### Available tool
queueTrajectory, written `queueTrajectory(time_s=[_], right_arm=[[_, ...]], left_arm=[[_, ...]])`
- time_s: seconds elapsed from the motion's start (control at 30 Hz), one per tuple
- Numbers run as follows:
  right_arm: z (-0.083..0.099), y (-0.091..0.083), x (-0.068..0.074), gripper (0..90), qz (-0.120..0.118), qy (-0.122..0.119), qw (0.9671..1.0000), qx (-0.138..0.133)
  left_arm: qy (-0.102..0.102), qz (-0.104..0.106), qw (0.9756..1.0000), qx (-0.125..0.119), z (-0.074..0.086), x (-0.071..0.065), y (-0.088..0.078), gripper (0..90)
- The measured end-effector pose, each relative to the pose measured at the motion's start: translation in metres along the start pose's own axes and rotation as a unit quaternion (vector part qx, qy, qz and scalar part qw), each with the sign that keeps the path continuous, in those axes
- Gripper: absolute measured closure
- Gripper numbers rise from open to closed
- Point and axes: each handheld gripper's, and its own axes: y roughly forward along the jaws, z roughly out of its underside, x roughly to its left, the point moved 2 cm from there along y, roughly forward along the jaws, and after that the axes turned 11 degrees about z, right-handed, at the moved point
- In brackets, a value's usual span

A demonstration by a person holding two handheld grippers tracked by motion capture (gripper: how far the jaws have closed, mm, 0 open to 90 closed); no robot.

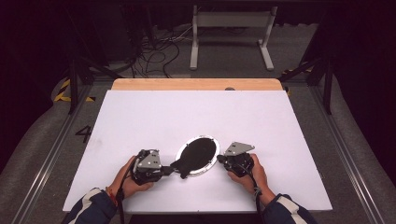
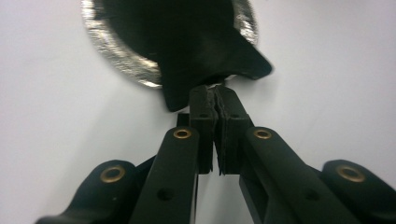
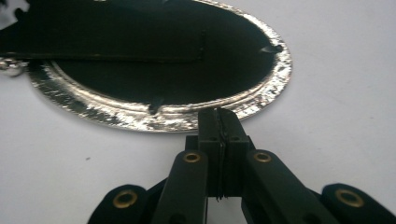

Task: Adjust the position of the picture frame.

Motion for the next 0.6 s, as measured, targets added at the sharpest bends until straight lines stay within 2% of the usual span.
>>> queueTrajectory(time_s=[0.07, 0.1, 0.13, 0.2, 0.23, 0.33, 0.53, 0.6], right_arm=[[0.0, -0.001, 0.002, 89.9, -0.006, -0.002, 1.0, 0.001], [0.0, -0.002, 0.004, 89.9, -0.009, -0.004, 1.0, 0.001], [0.0, -0.003, 0.01, 89.9, -0.017, -0.008, 0.9998, 0.001], [-0.001, -0.004, 0.015, 90.0, -0.019, -0.013, 0.9997, -0.001], [-0.001, -0.004, 0.017, 90.0, -0.022, -0.013, 0.9997, -0.001], [-0.001, -0.007, 0.024, 90.0, -0.031, -0.017, 0.9994, -0.001], [-0.002, -0.008, 0.035, 90.0, -0.042, -0.025, 0.9988, -0.004], [-0.002, -0.008, 0.036, 90.0, -0.04, -0.029, 0.9987, -0.005]], left_arm=[[-0.007, -0.007, 0.9999, -0.009, 0.001, 0.002, -0.003, 88.0], [-0.024, -0.025, 0.9991, -0.024, 0.003, 0.01, -0.009, 88.0], [-0.03, -0.033, 0.9987, -0.026, 0.003, 0.014, -0.009, 88.1], [-0.037, -0.045, 0.998, -0.023, 0.002, 0.02, -0.006, 87.2], [-0.043, -0.046, 0.9977, -0.024, 0.001, 0.022, -0.004, 86.4], [-0.043, -0.047, 0.9979, -0.015, 0.0, 0.026, 0.002, 86.1], [-0.05, -0.031, 0.9982, -0.006, -0.001, 0.028, 0.01, 85.2], [-0.044, -0.023, 0.9988, -0.004, -0.002, 0.026, 0.014, 84.5]])
